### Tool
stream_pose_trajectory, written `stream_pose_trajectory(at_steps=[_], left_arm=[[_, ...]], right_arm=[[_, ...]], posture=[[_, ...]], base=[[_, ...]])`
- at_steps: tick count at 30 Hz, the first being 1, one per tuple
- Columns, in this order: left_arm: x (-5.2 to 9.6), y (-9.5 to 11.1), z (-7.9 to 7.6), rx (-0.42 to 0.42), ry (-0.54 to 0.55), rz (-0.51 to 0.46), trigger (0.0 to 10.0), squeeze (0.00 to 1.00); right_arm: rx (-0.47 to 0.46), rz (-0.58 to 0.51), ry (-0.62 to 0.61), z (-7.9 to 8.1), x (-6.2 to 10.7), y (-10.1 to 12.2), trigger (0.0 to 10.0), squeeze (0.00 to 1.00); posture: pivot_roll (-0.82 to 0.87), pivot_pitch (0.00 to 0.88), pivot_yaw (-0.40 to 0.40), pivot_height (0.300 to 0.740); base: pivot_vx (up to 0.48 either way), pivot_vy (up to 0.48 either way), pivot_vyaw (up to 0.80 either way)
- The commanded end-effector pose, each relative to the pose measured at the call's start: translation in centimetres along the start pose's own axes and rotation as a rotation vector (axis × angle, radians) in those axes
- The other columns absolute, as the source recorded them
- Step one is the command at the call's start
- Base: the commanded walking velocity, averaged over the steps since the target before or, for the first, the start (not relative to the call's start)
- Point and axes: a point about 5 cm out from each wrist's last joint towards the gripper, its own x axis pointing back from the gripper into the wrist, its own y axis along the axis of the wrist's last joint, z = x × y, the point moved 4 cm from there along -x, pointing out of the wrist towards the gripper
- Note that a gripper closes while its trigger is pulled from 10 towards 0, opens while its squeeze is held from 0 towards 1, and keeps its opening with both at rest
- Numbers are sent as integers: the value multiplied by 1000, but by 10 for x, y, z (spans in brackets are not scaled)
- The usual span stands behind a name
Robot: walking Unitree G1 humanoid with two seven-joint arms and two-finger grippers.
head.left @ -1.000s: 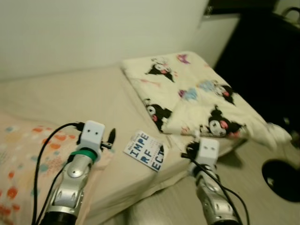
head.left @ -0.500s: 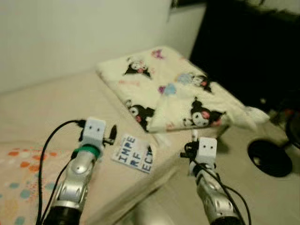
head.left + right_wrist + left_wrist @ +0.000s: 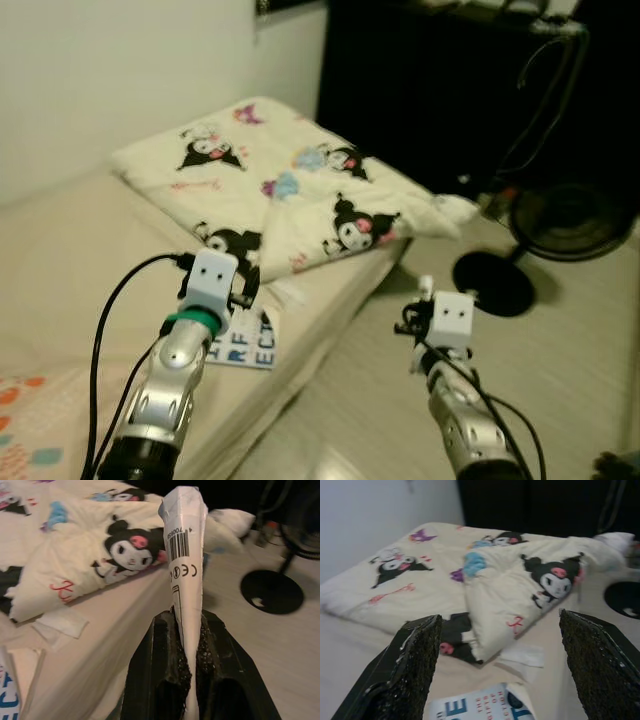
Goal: Clean up the room
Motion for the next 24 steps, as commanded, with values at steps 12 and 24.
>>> stream_pose_trajectory(at_steps=[12,24], left_arm=[[9,-16,-5,9,-3,43,10000,0],[23,-34,-3,-16,-3,96,10000,0]], right_arm=[[4,41,-8,-5,8,-15,10000,0],[8,50,-7,-7,16,-20,10000,0]], posture=[[118,0,7,740],[92,0,7,740]], base=[[0,0,-800],[0,0,-800]])
